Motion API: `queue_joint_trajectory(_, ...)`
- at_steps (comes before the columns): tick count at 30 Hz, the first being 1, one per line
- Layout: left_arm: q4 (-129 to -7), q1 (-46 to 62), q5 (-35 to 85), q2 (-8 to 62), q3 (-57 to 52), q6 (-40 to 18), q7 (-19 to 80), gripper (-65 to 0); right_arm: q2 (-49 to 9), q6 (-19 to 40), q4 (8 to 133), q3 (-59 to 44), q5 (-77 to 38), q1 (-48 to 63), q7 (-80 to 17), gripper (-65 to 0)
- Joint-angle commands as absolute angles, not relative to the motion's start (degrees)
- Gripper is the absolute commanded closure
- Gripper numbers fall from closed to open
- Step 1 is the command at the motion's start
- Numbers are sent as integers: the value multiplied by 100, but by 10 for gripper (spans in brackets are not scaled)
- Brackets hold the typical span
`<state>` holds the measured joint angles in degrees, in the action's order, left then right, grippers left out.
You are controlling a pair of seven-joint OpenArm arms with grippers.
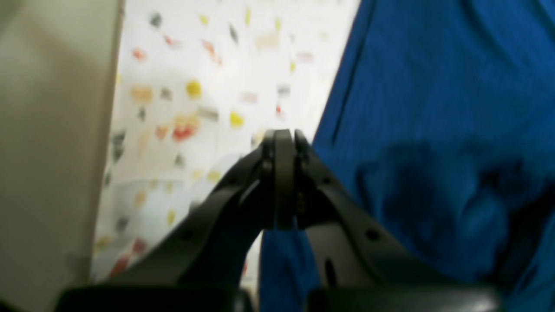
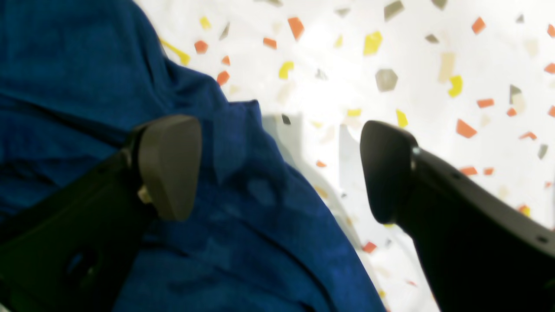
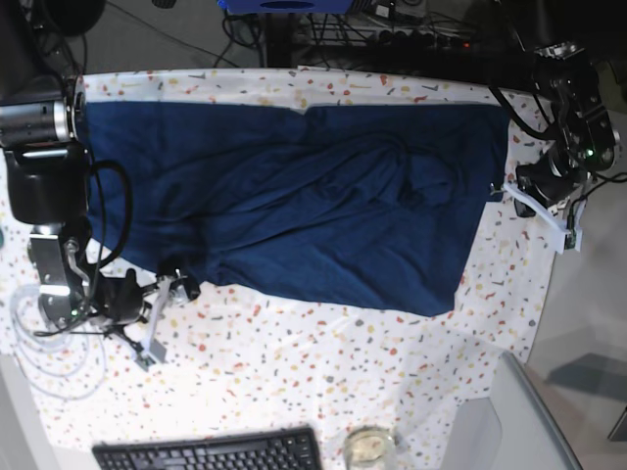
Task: Layout the t-shirt on the table in an organized manner, then fold the t-shirt properly
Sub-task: 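Grasp the shirt's hem edge with both grippers at its two ends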
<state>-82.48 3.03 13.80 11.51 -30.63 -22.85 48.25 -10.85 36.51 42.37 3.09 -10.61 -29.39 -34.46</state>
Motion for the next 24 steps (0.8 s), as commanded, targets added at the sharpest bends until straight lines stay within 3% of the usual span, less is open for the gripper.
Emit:
queue_joint_trajectory(1,-8154,92,1473,1332,-3055,-2325,4725,0,-1059,3679,4127,295,-1112,-3143,-3301,-543)
queue_joint_trajectory(5,-7943,-189,1464,1534,-2818,-2325,4725,0,-1033,3679,3231,295,-1112,-3389,-2985,-543)
queue_joint_trajectory(11,-7653,-514,1464,1727,-2431,-2325,4716,0,-1024,3679,2932,295,-1112,-3380,-2765,-516)
queue_joint_trajectory(13,-7380,-708,1464,1736,-2378,-2325,4716,0,-1024,3679,2949,295,-1112,-3336,-2765,-428)
queue_joint_trajectory(17,-6774,-1305,1455,1763,-2193,-2299,4699,0,-1033,3688,2985,251,-1112,-3310,-2791,-54)
queue_joint_trajectory(18,-6633,-1455,1455,1763,-2158,-2299,4699,0,-1033,3688,2985,251,-1112,-3310,-2791,0)
queue_joint_trajectory(19,-6466,-1613,1455,1763,-2114,-2299,4646,-54,-1033,3688,2985,259,-1112,-3310,-2800,0)
queue_joint_trajectory(21,-6053,-1903,1455,1763,-1974,-2299,4409,-250,-1033,3688,2985,251,-1112,-3301,-2835,-42)
queue_joint_trajectory(24,-5349,-2299,1455,1807,-1622,-2299,3934,-523,-1033,3688,2993,251,-1112,-3301,-2905,-6)
